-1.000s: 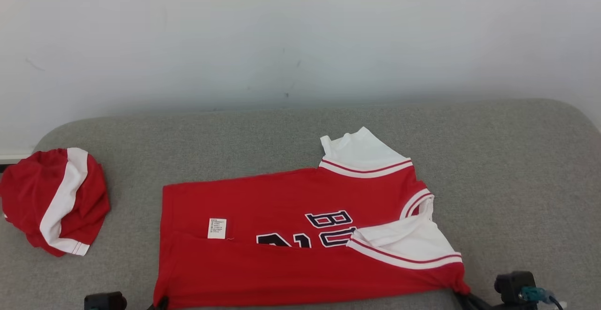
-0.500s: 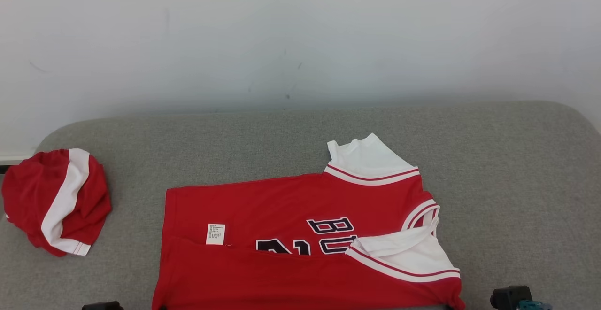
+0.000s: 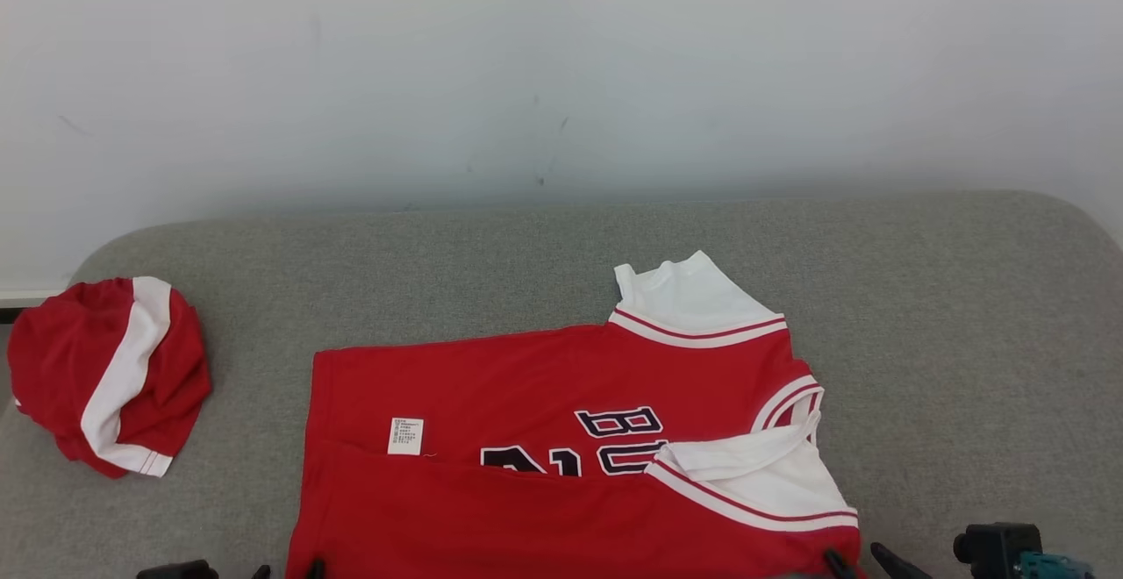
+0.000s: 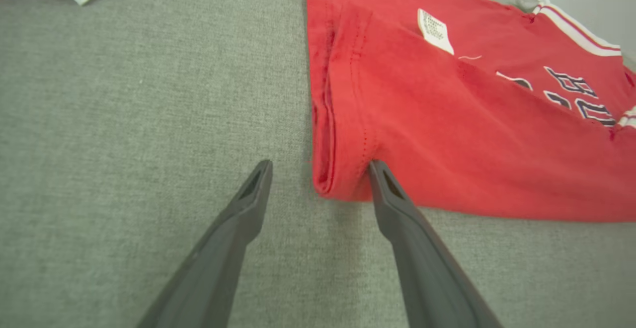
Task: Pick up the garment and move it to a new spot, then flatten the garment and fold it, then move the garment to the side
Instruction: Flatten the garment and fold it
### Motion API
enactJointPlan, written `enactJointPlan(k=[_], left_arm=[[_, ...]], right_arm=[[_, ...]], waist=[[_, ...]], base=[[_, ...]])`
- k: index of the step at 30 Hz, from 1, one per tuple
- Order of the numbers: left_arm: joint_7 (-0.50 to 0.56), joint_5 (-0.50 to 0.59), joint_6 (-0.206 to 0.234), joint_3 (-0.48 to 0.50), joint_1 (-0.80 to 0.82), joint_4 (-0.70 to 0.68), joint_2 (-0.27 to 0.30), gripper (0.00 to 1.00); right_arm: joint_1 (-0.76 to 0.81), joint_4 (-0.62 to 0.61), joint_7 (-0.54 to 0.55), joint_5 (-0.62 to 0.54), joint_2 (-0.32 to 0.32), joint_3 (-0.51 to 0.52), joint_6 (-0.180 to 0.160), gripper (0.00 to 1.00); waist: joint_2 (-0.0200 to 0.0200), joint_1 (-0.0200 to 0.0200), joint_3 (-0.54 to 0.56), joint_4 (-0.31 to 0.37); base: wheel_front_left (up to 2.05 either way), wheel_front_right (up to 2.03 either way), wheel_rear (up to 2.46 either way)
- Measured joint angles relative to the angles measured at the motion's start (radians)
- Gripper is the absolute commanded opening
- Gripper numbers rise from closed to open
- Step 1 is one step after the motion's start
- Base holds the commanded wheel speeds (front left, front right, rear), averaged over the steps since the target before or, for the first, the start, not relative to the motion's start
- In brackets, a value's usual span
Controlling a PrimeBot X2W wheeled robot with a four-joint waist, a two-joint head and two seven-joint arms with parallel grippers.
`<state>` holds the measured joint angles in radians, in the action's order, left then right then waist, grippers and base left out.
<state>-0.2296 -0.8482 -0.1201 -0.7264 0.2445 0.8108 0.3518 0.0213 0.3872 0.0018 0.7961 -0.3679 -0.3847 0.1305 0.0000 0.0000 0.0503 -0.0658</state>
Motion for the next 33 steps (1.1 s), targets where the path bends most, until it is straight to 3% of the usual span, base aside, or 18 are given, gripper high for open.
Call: enactJointPlan(k=[10, 21, 30, 33], left_arm=[[-0.016, 0.001, 0.062, 0.056, -0.045, -0.172, 0.037, 1.0], [-0.019, 0.073, 0.195, 0.139, -0.084, -0.341, 0.078, 1.0], [-0.021, 0.147, 0.226, 0.18, -0.101, -0.463, 0.081, 1.0], [-0.021, 0.161, 0.232, 0.198, -0.107, -0.494, 0.073, 1.0]], right_arm=[[0.076, -0.21, 0.004, 0.057, -0.045, 0.062, -0.004, 1.0], [0.024, -0.299, -0.115, -0.062, -0.031, 0.109, -0.128, 1.0], [-0.02, -0.319, -0.204, -0.173, -0.004, 0.104, -0.202, 1.0], [-0.024, -0.317, -0.214, -0.184, 0.002, 0.109, -0.21, 1.0]], waist=[[0.0, 0.0, -0.002, 0.001], [0.0, 0.0, -0.009, 0.005], [0.0, 0.0, -0.017, 0.006], [0.0, 0.0, -0.017, 0.0]], base=[[0.0, 0.0, 0.0], [0.0, 0.0, 0.0], [0.0, 0.0, 0.0], [0.0, 0.0, 0.0]])
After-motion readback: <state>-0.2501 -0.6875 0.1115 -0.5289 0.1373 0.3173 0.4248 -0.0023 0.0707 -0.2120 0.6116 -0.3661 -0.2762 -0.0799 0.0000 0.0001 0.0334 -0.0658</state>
